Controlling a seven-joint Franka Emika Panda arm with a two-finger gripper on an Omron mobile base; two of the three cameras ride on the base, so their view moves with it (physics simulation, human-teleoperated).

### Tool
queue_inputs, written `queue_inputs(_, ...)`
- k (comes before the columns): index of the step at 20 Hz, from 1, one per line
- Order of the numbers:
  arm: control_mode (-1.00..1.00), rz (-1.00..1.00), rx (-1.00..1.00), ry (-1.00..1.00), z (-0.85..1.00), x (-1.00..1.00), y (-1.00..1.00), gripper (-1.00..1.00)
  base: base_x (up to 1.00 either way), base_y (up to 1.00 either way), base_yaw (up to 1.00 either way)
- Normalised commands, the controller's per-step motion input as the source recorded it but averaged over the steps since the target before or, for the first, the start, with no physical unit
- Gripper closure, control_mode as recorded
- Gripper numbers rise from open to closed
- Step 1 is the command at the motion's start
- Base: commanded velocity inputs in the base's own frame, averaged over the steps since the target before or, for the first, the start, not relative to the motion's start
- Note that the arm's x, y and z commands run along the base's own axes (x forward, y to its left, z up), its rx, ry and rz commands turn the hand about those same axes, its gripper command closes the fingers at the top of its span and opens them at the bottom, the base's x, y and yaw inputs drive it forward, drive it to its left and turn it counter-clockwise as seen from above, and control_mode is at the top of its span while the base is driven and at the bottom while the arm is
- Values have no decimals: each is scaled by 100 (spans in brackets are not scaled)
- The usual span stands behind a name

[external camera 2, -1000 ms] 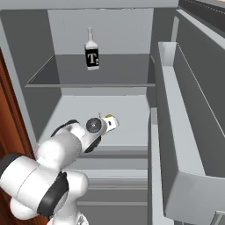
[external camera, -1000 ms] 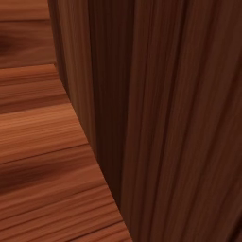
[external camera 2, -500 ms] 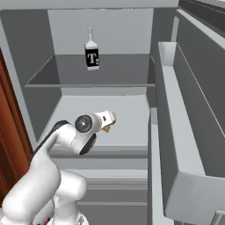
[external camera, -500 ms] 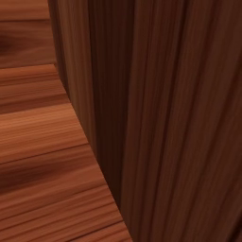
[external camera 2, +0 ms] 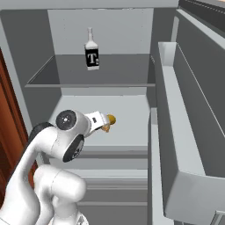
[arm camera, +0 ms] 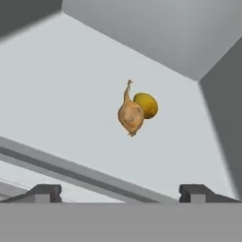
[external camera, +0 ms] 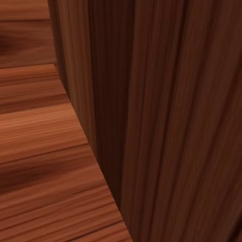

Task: Place the liquor on the top shelf of the fridge to keep it out of children's reach, and place the lemon and onion on lower shelves for easy access.

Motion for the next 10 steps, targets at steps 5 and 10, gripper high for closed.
queue_inputs(5, -100, 0, -10, 4, 59, -100, 1, -100, 0, 0, 0)
queue_inputs(10, -100, 0, -11, 0, 53, -100, 18, -100, 0, 0, 0)
